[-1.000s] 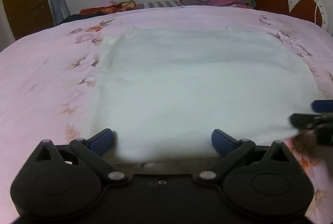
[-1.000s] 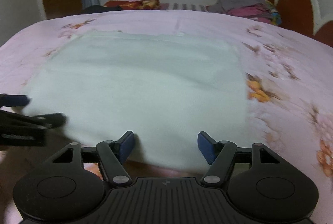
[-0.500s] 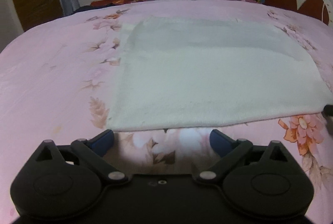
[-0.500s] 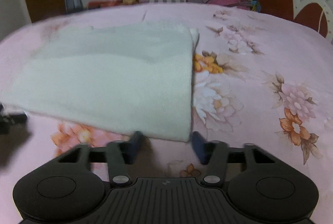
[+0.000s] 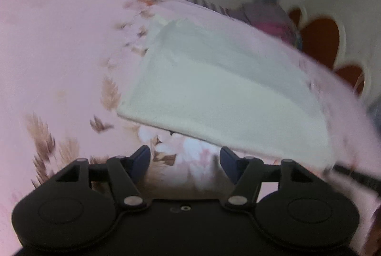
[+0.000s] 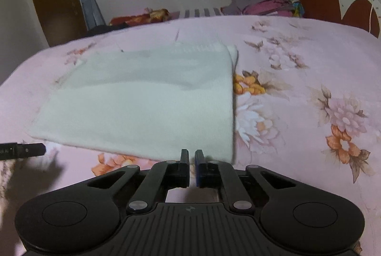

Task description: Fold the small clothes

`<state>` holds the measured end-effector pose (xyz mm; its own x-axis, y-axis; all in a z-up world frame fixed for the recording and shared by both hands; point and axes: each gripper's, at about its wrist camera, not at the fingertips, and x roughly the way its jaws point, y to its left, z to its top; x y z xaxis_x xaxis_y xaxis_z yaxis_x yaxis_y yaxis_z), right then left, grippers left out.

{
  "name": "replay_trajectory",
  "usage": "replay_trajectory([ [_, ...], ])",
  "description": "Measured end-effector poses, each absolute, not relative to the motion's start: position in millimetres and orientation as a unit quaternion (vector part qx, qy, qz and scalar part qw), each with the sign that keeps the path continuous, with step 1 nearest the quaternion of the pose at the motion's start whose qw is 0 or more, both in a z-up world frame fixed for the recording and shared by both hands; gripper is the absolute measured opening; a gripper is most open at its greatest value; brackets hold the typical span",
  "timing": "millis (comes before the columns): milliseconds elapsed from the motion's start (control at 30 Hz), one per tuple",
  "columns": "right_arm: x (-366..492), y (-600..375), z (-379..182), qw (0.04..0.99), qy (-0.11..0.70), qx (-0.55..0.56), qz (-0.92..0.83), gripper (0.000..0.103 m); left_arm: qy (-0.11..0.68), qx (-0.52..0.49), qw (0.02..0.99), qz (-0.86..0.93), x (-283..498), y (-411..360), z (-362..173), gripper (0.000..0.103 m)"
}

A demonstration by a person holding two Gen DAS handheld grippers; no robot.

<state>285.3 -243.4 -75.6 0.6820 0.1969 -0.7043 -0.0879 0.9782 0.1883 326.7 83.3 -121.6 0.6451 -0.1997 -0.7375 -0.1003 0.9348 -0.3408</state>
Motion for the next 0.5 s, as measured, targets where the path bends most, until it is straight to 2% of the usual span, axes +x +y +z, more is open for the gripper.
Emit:
replay_trajectory([
  [100,285,-245,-71,0.915,0.388,0.071,0.08,0.006,0.405,-0.243,0.881,-0.022,327,95,-127,0.063],
  [233,287,-251,-71,0.916,0.383,0.09,0.082,0.006,0.386,-0.343,0.856,-0.019,333,116,-139,0.055],
  [300,292,-252,-69,0.915,0.381,0.099,0.083,0.006,0.376,-0.381,0.845,-0.012,338,124,-146,0.054],
  [400,302,-246,-65,0.918,0.371,0.106,0.091,0.006,0.36,-0.414,0.836,-0.007,348,130,-152,0.055],
  [433,306,-243,-63,0.92,0.365,0.109,0.097,0.0,0.355,-0.418,0.836,-0.008,353,130,-154,0.054],
  [500,317,-235,-60,0.922,0.354,0.111,0.108,0.0,0.345,-0.424,0.837,-0.008,361,129,-157,0.054],
])
